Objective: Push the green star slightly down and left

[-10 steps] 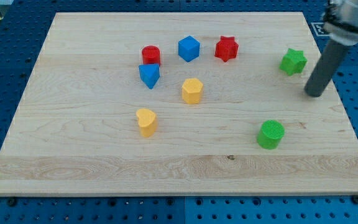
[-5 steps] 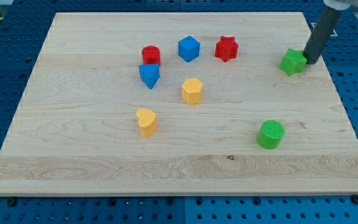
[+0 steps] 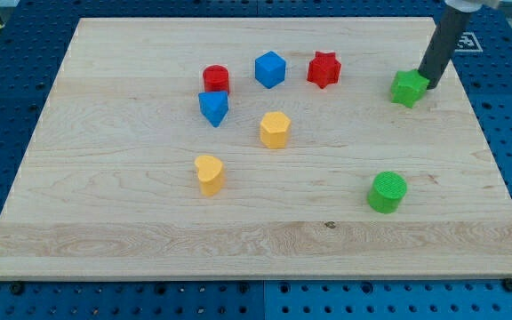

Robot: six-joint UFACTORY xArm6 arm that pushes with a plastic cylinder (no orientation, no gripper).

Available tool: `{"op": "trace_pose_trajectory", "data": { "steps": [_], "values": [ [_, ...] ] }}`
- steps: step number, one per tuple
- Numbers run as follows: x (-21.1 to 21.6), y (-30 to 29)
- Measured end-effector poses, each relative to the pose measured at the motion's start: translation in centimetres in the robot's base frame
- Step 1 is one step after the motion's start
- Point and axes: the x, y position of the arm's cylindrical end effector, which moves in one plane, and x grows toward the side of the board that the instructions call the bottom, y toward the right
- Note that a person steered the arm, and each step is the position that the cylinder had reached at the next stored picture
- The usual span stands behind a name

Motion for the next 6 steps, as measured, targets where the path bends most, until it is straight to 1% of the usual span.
{"op": "trace_pose_trajectory", "data": {
  "steps": [1,3,4,6],
  "values": [
    [2.1,-1.1],
    [8.2,-1.1],
    [7.8,-1.1],
    [2.8,-1.0]
  ]
}}
